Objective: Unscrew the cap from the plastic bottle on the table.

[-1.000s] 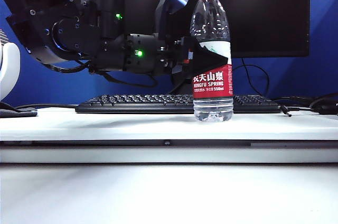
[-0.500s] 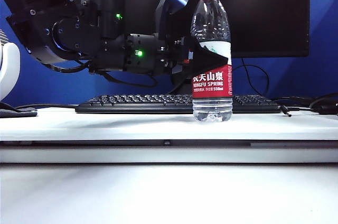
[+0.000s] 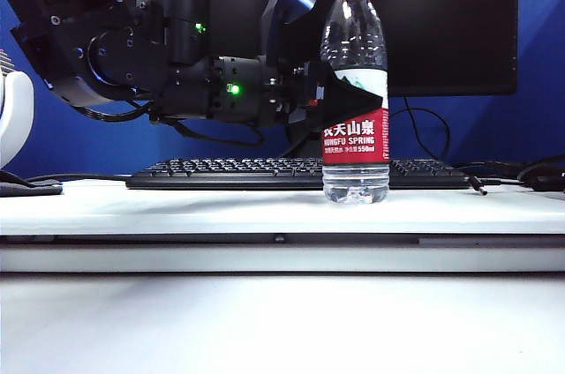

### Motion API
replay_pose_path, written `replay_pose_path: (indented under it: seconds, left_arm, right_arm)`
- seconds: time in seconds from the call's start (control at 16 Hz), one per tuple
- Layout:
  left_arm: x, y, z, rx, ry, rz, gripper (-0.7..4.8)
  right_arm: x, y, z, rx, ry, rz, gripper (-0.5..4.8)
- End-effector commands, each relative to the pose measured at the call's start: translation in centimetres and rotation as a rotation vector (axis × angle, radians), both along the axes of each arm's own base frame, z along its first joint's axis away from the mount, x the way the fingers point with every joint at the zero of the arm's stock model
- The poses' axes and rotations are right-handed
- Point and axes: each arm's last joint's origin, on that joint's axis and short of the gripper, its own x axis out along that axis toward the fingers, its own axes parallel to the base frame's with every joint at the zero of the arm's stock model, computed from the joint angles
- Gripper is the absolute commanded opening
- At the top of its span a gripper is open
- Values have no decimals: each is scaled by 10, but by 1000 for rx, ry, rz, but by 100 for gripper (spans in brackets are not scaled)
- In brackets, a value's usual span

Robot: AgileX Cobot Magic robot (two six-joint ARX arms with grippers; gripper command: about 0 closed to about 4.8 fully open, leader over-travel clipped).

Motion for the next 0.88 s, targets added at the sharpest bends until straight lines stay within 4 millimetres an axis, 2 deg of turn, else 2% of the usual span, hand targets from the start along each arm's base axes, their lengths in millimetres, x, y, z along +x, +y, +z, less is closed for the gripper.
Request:
replay_pose_path:
  seconds: [0.06,0.25,0.44,0.63,0.75,0.88]
  left_arm:
    - [-1,0,-3,16,27,-20,328]
    - [-1,0,-3,16,27,-24,327]
    - [-1,0,-3,15,27,-37,327]
    - [-1,0,-3,15,28,-39,327]
    - [-1,0,-3,15,27,-38,327]
    - [-1,0,-3,15,27,-38,327]
  right_arm:
    - [8,-20,-2,-17,22,205,146]
    - [21,-34,-9,2,53,392,147]
    - [41,-36,-17,46,130,578,147]
    - [48,-36,-18,44,128,561,149]
    - [46,-38,-11,40,110,526,248]
    - [42,-41,-6,41,120,441,268]
